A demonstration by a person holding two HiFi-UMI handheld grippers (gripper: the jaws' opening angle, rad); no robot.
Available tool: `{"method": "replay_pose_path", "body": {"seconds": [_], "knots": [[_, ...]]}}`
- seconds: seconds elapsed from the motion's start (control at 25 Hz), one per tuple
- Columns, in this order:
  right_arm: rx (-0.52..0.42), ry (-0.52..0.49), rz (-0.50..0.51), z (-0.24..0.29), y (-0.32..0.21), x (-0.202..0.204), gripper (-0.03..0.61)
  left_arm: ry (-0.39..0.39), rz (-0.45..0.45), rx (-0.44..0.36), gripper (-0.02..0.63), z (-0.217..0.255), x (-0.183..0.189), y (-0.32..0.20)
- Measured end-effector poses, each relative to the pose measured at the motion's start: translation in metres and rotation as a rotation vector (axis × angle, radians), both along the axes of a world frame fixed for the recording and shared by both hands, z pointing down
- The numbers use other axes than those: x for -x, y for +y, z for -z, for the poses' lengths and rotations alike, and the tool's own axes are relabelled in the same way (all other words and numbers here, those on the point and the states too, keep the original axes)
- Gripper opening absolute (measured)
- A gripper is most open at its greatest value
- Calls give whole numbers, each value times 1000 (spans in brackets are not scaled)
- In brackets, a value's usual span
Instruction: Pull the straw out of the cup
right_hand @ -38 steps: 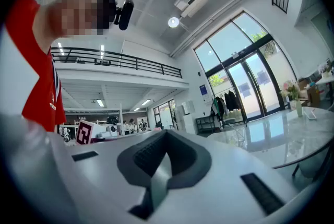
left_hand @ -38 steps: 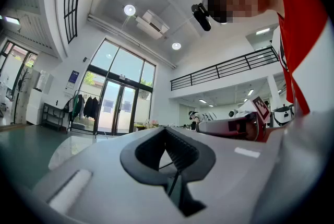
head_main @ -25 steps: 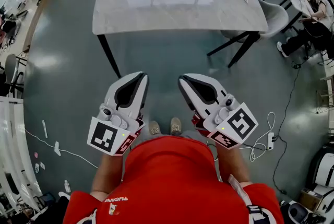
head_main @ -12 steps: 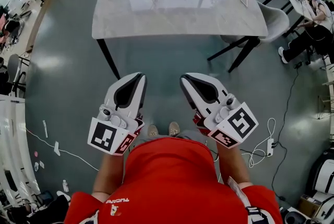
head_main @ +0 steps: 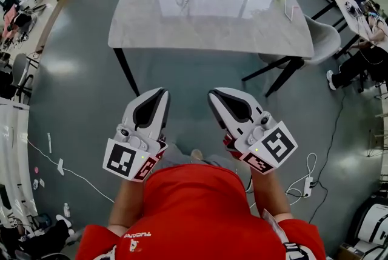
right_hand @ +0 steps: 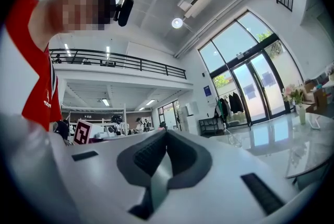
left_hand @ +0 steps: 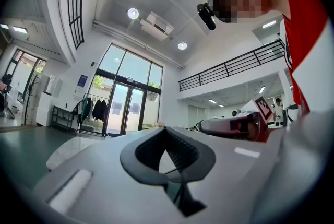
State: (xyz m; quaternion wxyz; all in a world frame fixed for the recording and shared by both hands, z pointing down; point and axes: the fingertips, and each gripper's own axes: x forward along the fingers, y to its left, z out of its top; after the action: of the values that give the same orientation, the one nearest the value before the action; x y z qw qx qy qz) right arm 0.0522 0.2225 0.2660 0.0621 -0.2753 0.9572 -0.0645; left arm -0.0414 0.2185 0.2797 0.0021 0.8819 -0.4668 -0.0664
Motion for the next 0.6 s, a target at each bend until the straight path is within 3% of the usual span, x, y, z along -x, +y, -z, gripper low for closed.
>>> {"method": "replay_pose_path", "body": {"seconds": [0.6], "knots": [[-1, -1, -21, -8, -53, -10, 2, -10, -4, 0, 5, -8, -5, -58]]}}
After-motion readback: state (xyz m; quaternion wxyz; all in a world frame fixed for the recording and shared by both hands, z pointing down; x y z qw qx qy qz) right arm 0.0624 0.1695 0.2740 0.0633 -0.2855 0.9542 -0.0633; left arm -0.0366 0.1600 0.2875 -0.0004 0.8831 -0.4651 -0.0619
